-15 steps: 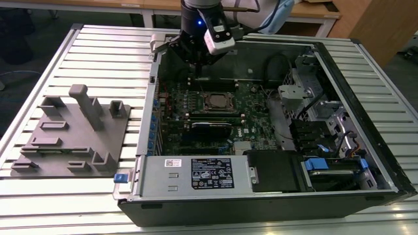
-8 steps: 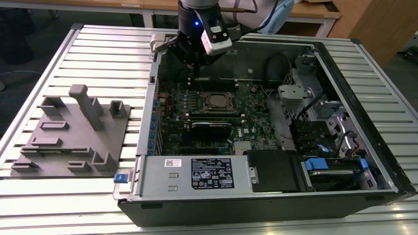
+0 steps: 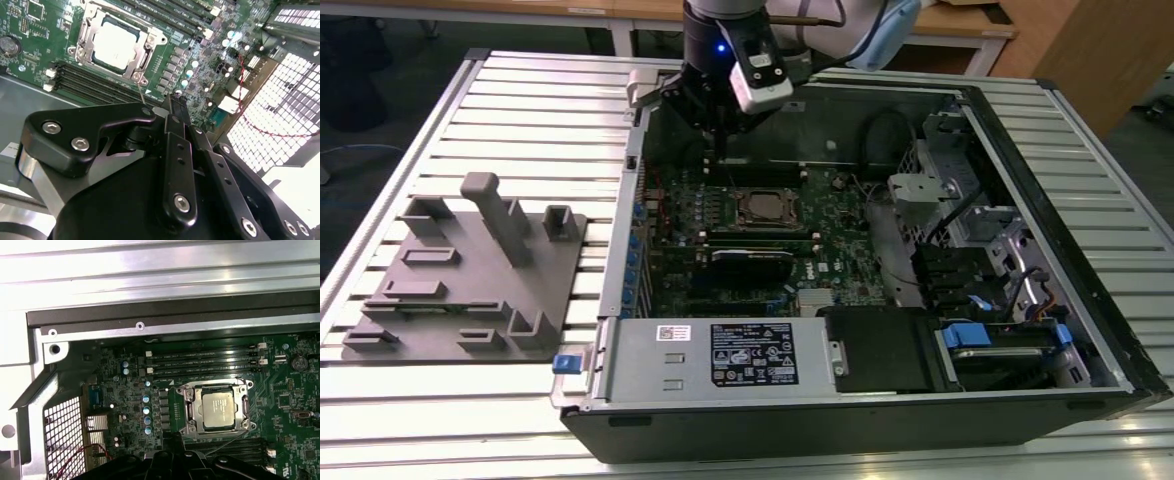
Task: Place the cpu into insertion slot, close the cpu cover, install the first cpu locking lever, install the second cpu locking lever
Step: 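Install the first cpu locking lever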
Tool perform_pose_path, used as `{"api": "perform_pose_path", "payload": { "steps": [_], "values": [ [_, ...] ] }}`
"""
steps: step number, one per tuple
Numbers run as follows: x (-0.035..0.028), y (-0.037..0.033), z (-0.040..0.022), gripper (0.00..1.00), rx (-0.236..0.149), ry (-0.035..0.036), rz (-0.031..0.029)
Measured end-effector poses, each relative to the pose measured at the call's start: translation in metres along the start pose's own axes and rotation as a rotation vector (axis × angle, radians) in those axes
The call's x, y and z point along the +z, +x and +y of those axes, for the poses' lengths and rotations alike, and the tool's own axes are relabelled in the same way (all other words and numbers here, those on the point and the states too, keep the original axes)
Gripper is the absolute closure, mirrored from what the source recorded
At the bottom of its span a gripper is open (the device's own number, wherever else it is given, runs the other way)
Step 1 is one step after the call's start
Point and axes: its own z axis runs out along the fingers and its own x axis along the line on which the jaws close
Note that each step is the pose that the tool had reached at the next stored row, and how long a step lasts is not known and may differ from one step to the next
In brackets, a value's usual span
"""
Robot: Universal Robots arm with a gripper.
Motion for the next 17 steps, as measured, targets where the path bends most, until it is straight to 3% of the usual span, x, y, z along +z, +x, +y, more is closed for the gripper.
{"api": "perform_pose_path", "payload": {
  "steps": [5, 14, 17],
  "values": [
    [0.0003, 0.0006, -0.0016, 0.89, 0.0, -0.0294, 0.0028],
    [0.0058, 0.004, -0.0048, 0.89, 0.0, -0.0382, 0.0037],
    [0.0065, 0.0059, -0.0059, 0.89, 0.0, -0.0508, 0.0048]
  ]
}}
